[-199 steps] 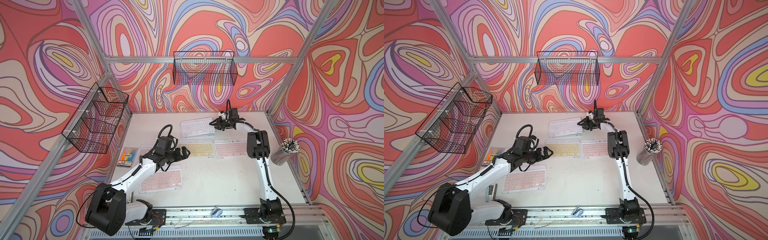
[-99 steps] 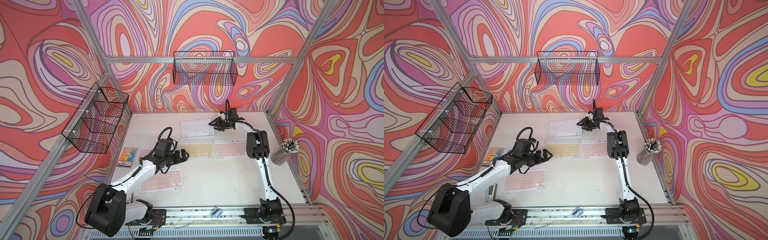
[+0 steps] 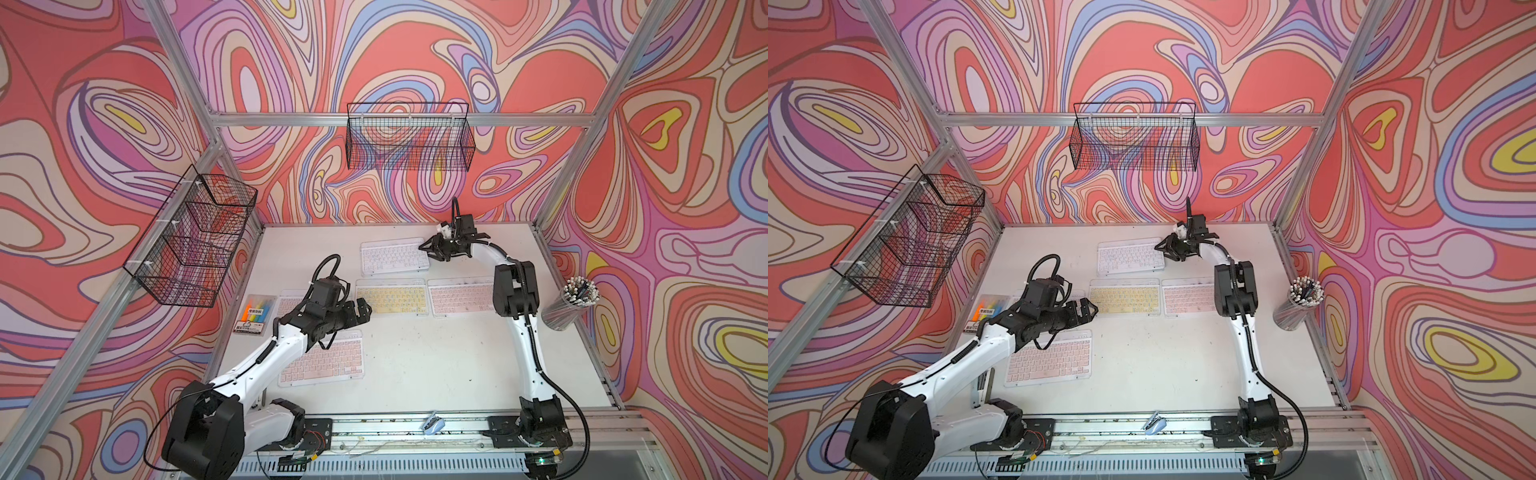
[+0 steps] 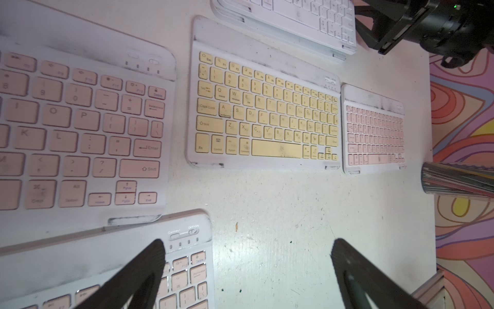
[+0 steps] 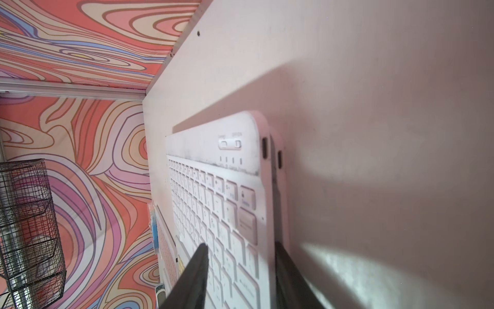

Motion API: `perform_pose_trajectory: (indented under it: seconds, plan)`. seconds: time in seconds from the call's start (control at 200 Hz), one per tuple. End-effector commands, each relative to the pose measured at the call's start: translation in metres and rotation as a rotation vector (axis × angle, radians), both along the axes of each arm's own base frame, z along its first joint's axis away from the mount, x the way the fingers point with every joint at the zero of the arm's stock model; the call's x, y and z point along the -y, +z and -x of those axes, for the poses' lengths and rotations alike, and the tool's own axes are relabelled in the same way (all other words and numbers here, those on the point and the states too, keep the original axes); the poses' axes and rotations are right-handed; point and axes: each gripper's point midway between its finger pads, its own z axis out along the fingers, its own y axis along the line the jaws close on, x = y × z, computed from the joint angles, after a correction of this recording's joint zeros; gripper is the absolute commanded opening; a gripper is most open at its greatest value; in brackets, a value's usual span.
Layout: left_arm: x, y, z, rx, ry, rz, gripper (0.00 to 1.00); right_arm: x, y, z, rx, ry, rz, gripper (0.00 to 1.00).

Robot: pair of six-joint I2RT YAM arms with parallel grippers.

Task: Stack the numeric keypads
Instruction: Place the numeric keypad at the numeric keypad.

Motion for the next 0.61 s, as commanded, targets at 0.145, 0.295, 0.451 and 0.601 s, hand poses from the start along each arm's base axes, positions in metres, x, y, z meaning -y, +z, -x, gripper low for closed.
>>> perform_pose_trajectory:
  seconds: [0.145,0.295,0.451,0.601]
  plan:
    - [-0.034,-0.002,0.001,0.044,0.154,-0.091,1.0,0.008,0.031,0.002,0.072,-0.014,0.083,0.6]
    - [-0.065,0.001,-0.001,0.05,0.282,-0.213,1.0,0.022,0.055,0.003,0.15,-0.059,0.179,0.78]
    - [-0.077,0.004,0.0,0.038,0.305,-0.29,1.0,0.034,0.092,0.017,0.227,-0.116,0.303,0.98]
    - [-0.084,0.001,0.005,0.053,0.305,-0.321,1.0,0.032,0.135,0.053,0.362,-0.152,0.579,0.98]
